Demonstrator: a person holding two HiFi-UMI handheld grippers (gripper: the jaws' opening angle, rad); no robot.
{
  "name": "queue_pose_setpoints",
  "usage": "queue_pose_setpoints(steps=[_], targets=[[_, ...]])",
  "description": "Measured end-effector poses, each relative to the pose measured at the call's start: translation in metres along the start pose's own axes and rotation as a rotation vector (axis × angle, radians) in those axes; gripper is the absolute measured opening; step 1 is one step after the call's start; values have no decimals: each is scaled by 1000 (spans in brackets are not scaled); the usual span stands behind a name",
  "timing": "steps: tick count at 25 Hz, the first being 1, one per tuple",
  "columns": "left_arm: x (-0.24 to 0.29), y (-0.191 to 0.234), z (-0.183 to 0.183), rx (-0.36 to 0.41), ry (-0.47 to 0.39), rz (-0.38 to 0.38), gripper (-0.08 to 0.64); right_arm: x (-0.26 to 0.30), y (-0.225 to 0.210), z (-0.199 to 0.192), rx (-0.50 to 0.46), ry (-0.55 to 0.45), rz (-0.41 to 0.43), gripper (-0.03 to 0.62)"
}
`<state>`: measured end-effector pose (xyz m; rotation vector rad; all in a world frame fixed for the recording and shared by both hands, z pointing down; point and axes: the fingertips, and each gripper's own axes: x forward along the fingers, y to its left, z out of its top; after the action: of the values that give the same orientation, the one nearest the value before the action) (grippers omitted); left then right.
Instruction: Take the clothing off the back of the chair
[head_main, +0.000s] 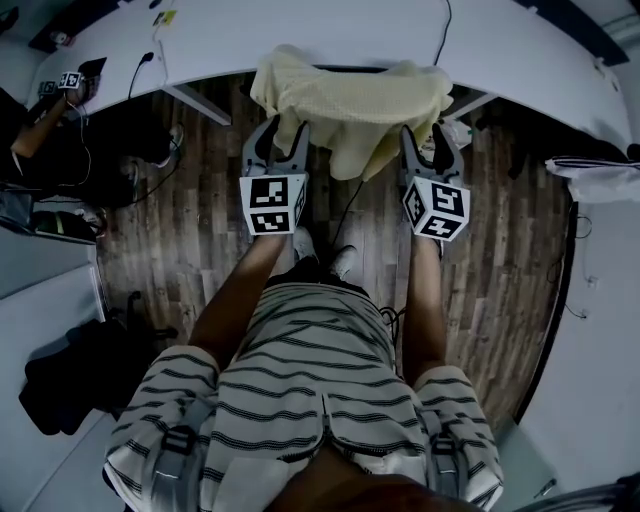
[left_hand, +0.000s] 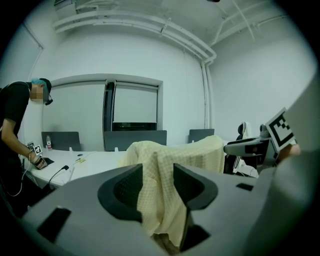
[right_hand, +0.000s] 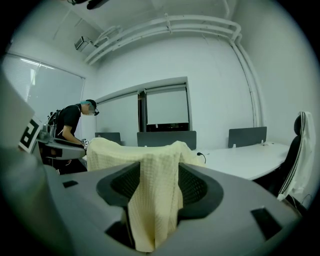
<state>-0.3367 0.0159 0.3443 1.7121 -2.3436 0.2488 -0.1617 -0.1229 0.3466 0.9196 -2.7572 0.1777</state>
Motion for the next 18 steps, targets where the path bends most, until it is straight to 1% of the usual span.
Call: queue_pose_setpoints(steps=[9,14,17,18], targets=[[18,11,-4,22,38,11,204,20,-7,-1,3,17,0,252],[27,9,-2,34,34,-15,206,24,-9,-3,23,17,29,254],[32,9,1,30,27,-25,204,28,-9,-3,10,23,48,253],[33,9,2,31,24,-27,204,28,-8,-2,6,24,56,240]])
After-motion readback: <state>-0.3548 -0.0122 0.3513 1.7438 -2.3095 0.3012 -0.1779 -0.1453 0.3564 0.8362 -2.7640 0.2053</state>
